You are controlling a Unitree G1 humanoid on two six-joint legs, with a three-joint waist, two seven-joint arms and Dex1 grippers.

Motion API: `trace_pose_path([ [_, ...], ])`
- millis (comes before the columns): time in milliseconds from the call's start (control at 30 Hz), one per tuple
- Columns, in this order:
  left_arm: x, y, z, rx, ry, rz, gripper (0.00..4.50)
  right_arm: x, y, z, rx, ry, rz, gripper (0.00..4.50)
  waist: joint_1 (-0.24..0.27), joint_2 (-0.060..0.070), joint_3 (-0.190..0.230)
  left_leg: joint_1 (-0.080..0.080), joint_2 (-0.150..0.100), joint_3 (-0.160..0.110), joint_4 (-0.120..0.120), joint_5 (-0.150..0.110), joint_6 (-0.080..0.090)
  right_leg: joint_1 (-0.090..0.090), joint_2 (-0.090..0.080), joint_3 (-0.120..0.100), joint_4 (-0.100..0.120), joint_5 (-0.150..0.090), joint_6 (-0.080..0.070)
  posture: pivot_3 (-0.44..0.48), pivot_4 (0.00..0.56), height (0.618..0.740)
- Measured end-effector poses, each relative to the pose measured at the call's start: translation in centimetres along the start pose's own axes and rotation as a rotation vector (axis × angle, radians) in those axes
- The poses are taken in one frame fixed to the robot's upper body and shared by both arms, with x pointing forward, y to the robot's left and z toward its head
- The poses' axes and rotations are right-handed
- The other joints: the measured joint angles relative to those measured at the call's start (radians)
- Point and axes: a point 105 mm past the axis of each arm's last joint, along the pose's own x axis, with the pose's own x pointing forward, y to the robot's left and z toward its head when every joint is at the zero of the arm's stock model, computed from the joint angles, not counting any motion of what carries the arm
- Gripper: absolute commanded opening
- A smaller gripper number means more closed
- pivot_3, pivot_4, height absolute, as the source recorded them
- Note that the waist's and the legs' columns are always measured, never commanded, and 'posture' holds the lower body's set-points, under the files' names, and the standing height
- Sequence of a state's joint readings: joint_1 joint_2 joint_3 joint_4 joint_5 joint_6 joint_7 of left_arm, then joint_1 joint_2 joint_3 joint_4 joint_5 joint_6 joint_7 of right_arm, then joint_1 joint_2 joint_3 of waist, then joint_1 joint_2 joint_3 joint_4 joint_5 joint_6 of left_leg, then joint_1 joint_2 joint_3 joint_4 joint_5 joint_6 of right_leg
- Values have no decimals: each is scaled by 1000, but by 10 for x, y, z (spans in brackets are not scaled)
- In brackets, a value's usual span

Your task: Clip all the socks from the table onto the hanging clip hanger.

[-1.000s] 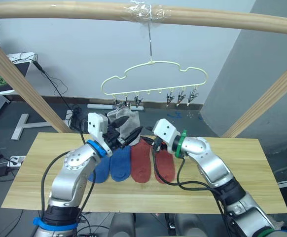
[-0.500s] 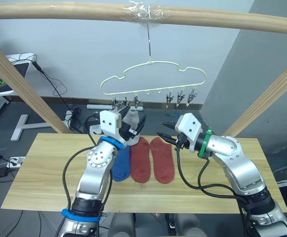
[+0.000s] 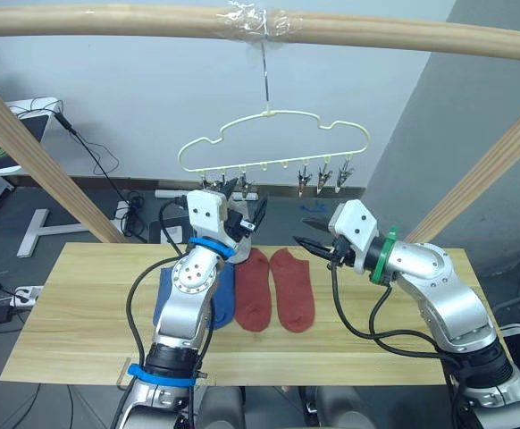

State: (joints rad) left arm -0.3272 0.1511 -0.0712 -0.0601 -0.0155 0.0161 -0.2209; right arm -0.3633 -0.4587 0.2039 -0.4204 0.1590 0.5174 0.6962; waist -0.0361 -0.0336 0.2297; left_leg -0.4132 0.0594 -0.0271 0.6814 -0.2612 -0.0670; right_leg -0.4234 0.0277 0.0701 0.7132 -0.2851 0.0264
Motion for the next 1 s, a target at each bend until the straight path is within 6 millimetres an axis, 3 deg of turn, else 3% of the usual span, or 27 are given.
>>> trace_pose_path([
  [800,14,4,1,23,2,33,3392,1,-2,7,4,-27,8,1766,0,0,0,0,0,0,0,0,0,0,0,0,0,0,0,-71,182,694],
  [1000,14,3,1,13,1,25,1630,1,-2,7,5,-29,8,1795,0,0,0,0,0,0,0,0,0,0,0,0,0,0,0,-70,182,694],
])
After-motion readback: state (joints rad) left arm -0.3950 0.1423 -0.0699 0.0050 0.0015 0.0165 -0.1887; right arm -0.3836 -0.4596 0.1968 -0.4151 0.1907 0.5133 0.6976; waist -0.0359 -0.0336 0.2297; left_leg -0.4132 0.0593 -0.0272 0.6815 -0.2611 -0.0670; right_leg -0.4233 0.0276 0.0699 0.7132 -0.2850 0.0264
